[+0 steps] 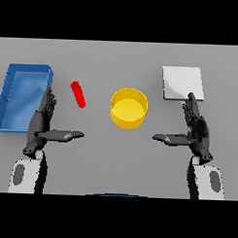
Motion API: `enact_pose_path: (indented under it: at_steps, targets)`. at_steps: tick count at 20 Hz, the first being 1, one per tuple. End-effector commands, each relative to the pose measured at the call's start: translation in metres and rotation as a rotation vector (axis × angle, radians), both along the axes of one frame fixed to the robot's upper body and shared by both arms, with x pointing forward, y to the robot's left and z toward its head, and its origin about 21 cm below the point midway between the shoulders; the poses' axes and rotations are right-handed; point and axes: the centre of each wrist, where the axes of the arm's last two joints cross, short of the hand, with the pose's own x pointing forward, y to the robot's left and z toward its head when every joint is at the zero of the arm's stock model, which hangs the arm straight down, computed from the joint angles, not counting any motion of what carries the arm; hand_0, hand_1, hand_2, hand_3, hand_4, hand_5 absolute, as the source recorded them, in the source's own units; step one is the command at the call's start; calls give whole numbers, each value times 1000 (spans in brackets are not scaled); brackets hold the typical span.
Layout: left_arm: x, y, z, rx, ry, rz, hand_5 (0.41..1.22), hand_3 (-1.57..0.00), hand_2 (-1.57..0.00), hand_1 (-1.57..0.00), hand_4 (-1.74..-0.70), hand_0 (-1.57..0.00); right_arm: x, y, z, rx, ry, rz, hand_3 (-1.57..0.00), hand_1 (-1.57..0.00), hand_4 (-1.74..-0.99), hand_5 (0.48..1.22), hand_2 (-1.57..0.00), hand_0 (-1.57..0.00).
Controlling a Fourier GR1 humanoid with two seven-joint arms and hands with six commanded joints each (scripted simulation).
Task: Pick up the red beaker and tilt it to pour out 1 green nut into yellow bowl. Pick up the yellow bowl and place it on the metallic measuring scale.
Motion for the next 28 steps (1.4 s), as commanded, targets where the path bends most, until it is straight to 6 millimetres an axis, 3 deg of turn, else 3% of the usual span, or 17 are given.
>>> enact_pose_path:
  at_steps: [1,6,9,13,16,28]
  targets:
    - [1,1,0,0,1,2,623,1,1,1,-1093,1,0,0,0,0,-1,-1,1,1,-1128,660,1,1]
    - [5,5,1,1,0,5,623,1,1,1,-1093,1,-4,0,1,-2,-4,-1,1,1,-1128,660,1,1]
    - [-15,0,11,142,-65,-27,618,1,1,1,-1094,1,-26,10,0,-260,-149,49,1,1,-1127,664,1,1]
    - [-20,-4,8,181,-20,-32,616,1,1,1,-1096,1,-34,9,4,-310,-167,50,1,1,-1112,659,1,1]
    - [-9,-7,7,204,-2,-43,612,1,1,1,-1090,1,-34,16,8,-281,-149,57,1,1,-1123,653,1,1]
    - [63,-21,-16,231,-4,-45,631,1,1,1,-1163,1,-32,7,5,-243,-145,51,1,1,-1230,666,1,1]
